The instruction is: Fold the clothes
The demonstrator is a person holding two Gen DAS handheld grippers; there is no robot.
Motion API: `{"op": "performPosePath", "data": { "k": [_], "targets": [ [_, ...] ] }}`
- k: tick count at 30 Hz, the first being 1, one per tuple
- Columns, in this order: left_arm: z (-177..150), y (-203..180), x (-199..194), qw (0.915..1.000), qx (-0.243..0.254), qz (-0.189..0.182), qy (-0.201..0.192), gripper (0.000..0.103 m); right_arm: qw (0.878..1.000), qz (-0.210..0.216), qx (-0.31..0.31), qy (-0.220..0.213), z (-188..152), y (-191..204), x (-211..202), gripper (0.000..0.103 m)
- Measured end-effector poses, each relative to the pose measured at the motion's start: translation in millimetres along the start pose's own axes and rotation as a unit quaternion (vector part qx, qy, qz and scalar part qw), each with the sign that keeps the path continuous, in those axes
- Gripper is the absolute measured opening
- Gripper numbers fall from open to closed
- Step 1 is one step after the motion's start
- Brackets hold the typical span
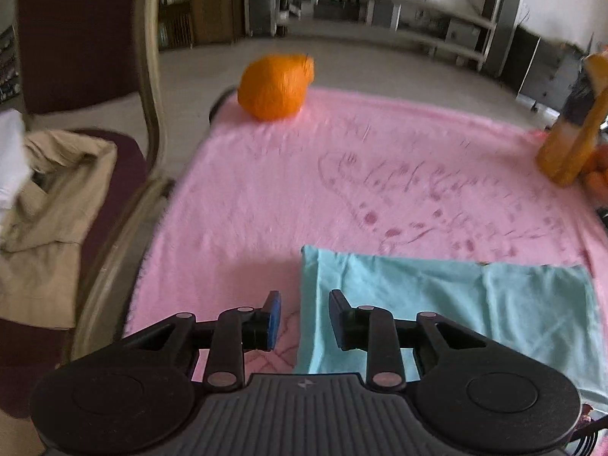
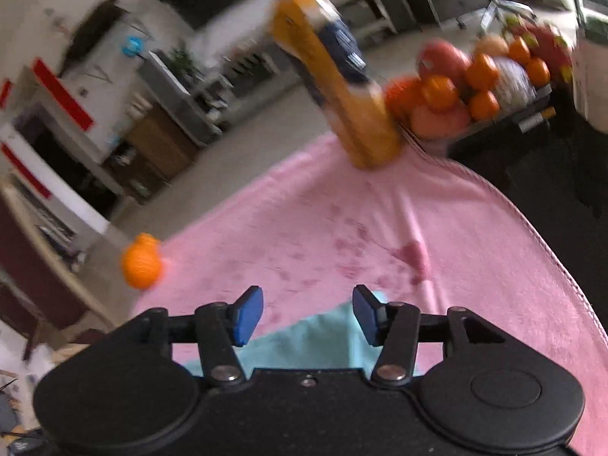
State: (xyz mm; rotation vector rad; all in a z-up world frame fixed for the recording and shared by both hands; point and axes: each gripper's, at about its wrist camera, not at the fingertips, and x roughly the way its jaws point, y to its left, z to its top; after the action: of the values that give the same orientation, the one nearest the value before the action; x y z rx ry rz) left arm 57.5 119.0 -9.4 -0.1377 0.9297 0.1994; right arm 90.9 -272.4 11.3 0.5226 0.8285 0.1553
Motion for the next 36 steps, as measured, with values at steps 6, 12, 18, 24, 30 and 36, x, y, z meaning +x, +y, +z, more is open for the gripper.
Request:
{"op": "performPosePath", "data": {
  "k": [6,12,18,24,30,36],
  "targets": [
    [12.3,11.6,39.2,0.9989,-0.019,-0.025,0.035,0.036,0.997,-0.064,-0.016,0.051,4.1,-30.1,63.3,0.031],
    [18.0,1.8,55.4,0.9993,-0.007,-0.019,0.031,0.039,0.995,-0.054,0.032,0.078,6.5,-42.4,83.5,0.031],
    [18.5,7.9,65.9,0.9983,-0.031,-0.038,0.032,0.037,0.990,-0.033,0.109,0.080,8.6,-61.5,93.2,0.022],
    [15.7,4.3,70.2,0.9970,-0.043,-0.057,0.028,0.005,0.980,-0.010,0.177,0.090,5.2,-75.8,100.2,0.008],
    [14.1,-7.9,59.3,0.9995,-0.029,-0.008,0.001,0.004,0.994,-0.056,0.093,0.028,8.8,-48.5,82.5,0.002],
    [10.6,-5.8,68.7,0.9992,-0.036,0.014,0.014,0.006,0.992,-0.117,0.037,0.028,3.7,-42.6,89.2,0.002]
  ]
}}
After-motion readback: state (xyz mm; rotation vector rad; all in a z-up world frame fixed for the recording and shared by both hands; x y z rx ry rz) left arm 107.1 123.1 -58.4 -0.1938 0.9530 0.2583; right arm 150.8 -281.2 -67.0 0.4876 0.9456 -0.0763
